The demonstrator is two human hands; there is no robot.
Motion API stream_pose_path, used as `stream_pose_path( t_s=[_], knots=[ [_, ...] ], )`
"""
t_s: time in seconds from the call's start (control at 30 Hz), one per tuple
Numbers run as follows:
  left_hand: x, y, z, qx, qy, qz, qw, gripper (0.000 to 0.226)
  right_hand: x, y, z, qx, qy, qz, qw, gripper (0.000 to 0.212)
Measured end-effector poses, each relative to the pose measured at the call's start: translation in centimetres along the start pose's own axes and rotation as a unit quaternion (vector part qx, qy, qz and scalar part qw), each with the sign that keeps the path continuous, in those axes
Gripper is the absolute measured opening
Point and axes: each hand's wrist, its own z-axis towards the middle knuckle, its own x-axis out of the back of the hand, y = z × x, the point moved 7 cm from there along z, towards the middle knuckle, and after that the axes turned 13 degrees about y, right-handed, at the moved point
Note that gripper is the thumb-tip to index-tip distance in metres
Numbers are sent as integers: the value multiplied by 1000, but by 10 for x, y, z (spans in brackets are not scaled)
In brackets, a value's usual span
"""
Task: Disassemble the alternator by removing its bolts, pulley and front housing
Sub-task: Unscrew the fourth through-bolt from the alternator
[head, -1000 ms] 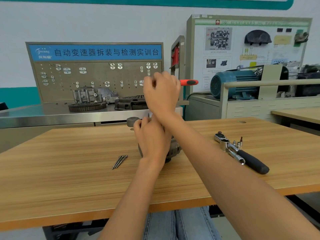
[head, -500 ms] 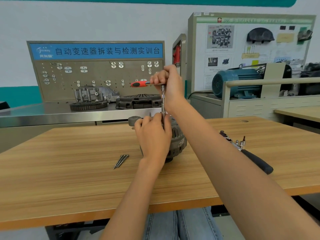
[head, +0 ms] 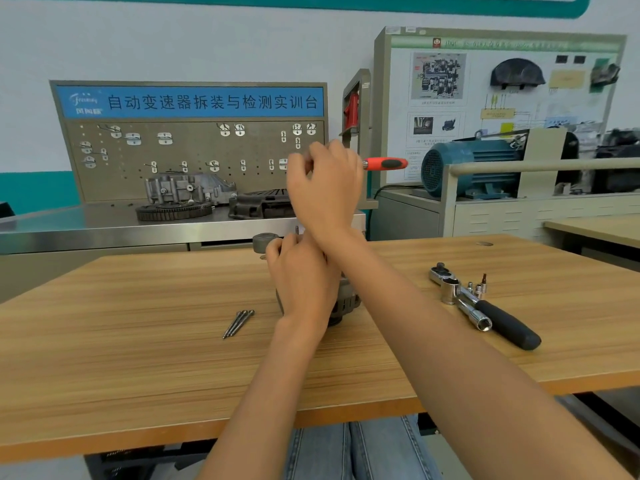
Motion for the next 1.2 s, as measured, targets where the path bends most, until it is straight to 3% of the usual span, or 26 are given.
stream_pose_path(
  t_s=[0.07, 0.17, 0.27, 0.33, 0.4, 0.5, 0.57, 0.63, 0.7, 0.73, 1.2],
  knots=[
    [1, 0, 1, 11, 12, -11, 1000, 19, -6, 8, 6, -98, -39, 113, 988, 44],
    [2, 1, 2, 14, 27, -11, 999, 28, -18, 22, 9, -288, -90, 275, 913, 50],
    [2, 1, 2, 16, 26, -6, 1000, 35, -30, 28, 10, -368, -155, 406, 822, 59],
    [1, 1, 2, 7, 24, -1, 1000, 36, -31, 28, 9, -387, -176, 448, 786, 64],
    [2, 1, 1, 5, 21, -1, 1000, 36, -31, 30, 7, -392, -158, 421, 803, 62],
    [2, 0, 2, 13, 12, -6, 1000, 30, -24, 29, 5, -356, -102, 358, 857, 50],
    [2, -1, 3, 15, 2, -5, 1000, 22, -16, 18, 3, -256, -72, 276, 923, 41],
    [4, 0, 2, 13, -3, -17, 1000, 17, -9, 4, -3, -67, -48, 74, 994, 24],
    [8, 2, 0, 24, 13, -56, 998, 17, -8, -1, -10, 62, -4, -148, 987, 19],
    [11, 3, -1, 28, 24, -67, 997, 16, -6, -1, -11, 74, 9, -189, 979, 23],
    [1, 3, -2, -14, 8, -3, 1000, 11, -1, -2, -5, 37, 40, -67, 996, 18]
  ],
)
